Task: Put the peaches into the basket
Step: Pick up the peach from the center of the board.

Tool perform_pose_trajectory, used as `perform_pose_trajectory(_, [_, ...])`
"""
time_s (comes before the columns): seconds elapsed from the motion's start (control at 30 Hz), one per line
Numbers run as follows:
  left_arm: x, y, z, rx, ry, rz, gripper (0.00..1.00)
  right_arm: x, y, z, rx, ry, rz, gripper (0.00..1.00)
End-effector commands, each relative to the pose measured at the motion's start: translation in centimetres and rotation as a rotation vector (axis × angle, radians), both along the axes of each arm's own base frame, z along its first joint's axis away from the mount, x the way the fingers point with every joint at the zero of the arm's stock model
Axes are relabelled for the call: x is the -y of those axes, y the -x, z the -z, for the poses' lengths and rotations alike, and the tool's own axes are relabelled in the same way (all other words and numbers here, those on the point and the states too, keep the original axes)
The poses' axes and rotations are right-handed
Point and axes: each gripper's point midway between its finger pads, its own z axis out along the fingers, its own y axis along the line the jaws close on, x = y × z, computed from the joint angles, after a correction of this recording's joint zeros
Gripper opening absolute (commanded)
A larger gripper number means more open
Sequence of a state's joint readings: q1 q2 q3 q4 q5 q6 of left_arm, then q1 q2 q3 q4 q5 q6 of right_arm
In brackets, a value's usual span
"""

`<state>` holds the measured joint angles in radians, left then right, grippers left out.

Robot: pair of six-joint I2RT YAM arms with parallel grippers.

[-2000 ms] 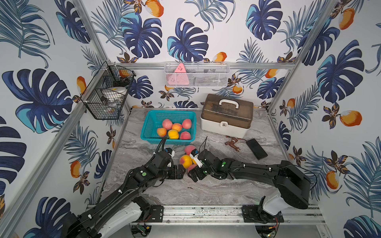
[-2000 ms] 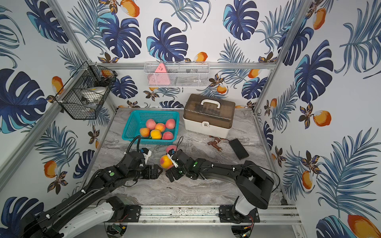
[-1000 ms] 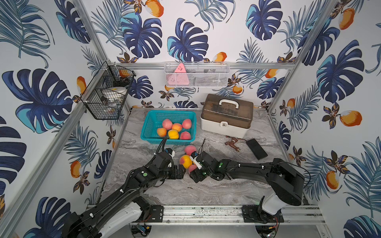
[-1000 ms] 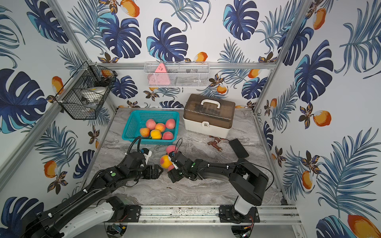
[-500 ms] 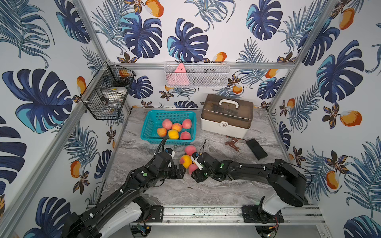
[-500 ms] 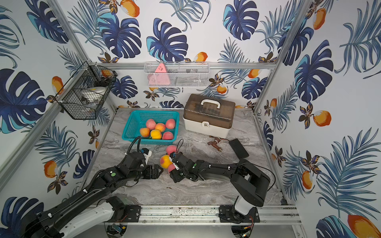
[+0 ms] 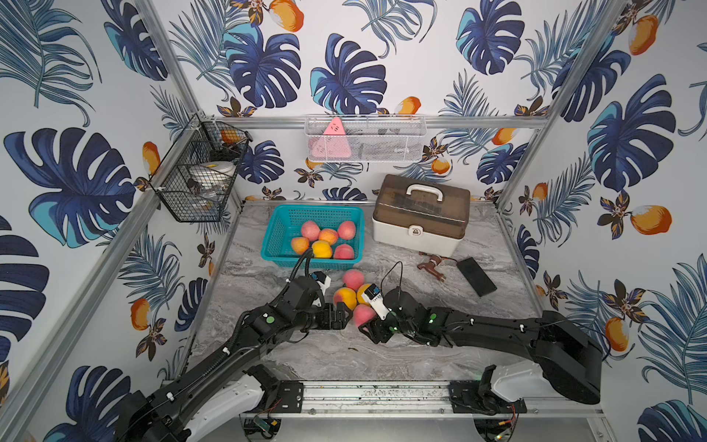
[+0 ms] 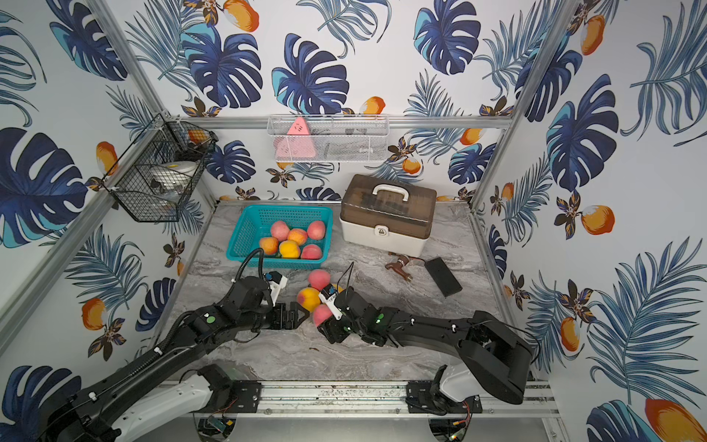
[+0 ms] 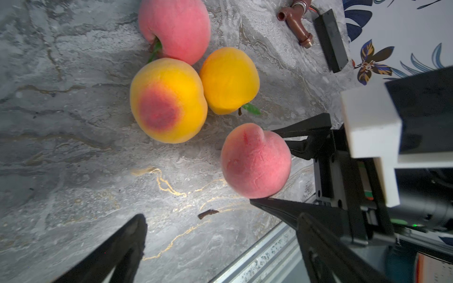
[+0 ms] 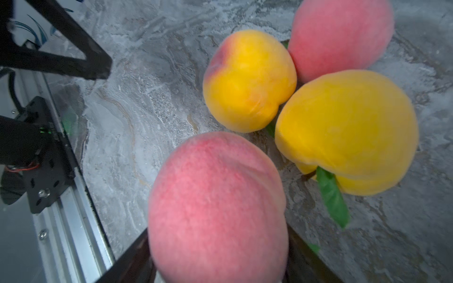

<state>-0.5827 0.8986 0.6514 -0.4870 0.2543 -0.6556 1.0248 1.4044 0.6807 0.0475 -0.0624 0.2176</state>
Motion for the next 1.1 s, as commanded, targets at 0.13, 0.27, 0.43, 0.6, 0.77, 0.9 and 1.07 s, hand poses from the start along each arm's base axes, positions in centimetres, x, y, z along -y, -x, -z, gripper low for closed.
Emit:
perform_pose_trajectory(0.13, [3.1,-0.2,-2.7,-0.001,0.156,0.079,0.99,0.1,-0.2,-3.1,0.111,-0.090,-0.027,0.73])
perform_pose_trajectory(0.27, [3.8,-0.2,-3.2,-0.008,0.193,0.106,0.99,0.1,-0.2,-3.4,0.125,-0.093,-0.029,0.74])
perform_pose_trajectory(0.43, [4.6,0.2,-3.4,-0.007,0.195,0.139,0.99,-0.2,-0.2,-4.0,0.133,-0.123,-0.036,0.74])
perform_pose_trajectory(0.6, [5.3,0.5,-3.4,-0.006,0.189,0.165,0.99,-0.3,-0.1,-5.1,0.158,-0.163,-0.046,0.74])
perform_pose_trajectory(0.77, [6.1,0.6,-3.3,-0.008,0.188,0.185,0.99,-0.5,0.3,-6.1,0.176,-0.208,-0.069,0.74])
perform_pose_trajectory(0.9, [6.6,0.4,-3.8,0.005,0.215,0.186,0.99,-0.1,0.7,-6.4,0.186,-0.229,-0.076,0.74])
perform_pose_trajectory(1.07, [7.0,0.2,-3.8,0.002,0.226,0.191,0.98,0.4,1.0,-6.5,0.198,-0.235,-0.078,0.74])
